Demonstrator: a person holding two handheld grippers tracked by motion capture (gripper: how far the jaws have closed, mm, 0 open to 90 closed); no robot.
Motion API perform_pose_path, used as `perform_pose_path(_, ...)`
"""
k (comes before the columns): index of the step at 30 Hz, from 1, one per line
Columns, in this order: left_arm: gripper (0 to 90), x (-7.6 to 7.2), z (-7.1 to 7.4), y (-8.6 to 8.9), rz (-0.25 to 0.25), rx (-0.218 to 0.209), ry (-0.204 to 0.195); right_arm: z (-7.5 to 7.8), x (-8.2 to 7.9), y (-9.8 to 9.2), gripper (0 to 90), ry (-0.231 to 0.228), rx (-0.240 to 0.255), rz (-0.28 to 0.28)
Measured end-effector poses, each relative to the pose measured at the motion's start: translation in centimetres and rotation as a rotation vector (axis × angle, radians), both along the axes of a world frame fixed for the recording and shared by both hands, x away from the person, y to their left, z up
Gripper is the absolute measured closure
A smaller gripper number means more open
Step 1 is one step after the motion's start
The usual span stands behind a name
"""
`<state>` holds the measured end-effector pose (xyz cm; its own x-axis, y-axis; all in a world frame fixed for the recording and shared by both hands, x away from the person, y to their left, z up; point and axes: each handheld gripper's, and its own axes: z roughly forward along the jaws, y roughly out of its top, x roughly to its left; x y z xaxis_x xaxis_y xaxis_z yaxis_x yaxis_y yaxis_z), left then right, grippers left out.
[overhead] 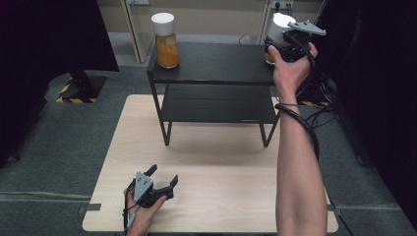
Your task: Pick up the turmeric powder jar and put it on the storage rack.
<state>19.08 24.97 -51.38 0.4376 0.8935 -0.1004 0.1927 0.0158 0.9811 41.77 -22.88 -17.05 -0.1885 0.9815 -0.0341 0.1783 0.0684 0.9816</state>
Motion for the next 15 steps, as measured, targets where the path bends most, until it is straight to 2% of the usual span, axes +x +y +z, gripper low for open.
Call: perform_pose_path(15, 10.2, 0.01, 0.01, 0.0, 0.0, 0.001, 0.0, 0.33, 0.23, -0.21, 27.8, 0.01, 0.02, -0.001)
